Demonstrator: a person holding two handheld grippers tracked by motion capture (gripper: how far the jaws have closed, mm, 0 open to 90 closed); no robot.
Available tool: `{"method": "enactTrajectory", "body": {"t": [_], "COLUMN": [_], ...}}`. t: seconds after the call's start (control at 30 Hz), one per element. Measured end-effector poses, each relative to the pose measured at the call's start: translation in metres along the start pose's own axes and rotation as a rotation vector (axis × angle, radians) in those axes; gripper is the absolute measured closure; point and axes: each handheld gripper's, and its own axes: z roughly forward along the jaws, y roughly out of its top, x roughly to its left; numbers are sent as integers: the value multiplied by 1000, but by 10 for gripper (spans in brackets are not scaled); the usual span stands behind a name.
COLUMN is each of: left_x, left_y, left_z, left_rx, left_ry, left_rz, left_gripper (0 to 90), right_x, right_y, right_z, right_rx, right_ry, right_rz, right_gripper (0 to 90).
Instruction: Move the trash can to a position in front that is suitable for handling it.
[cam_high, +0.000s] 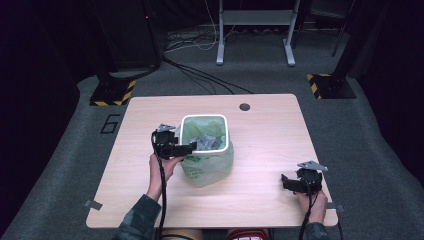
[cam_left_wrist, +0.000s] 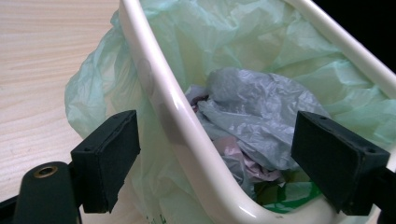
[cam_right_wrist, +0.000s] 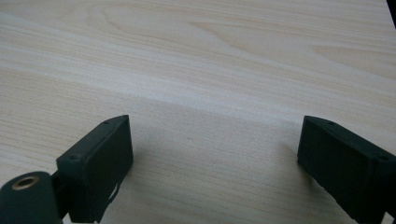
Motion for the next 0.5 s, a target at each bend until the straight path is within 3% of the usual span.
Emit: {"method": "enactTrajectory", "body": {"t": [0.03,0.5], "left_x": [1,10], "left_y": [0,5], "left_z": [-2,-13], "left_rx": [-1,-14], "left_ry": [-17,-40], "left_rz": [9,20], "left_gripper": [145,144], "right_x": [0,2], "right_y": [0,0], "right_z": [0,0], "right_rx": [0,10], "right_ry": [1,18], "right_rz": [0,-14], "right_gripper": [92,60]}}
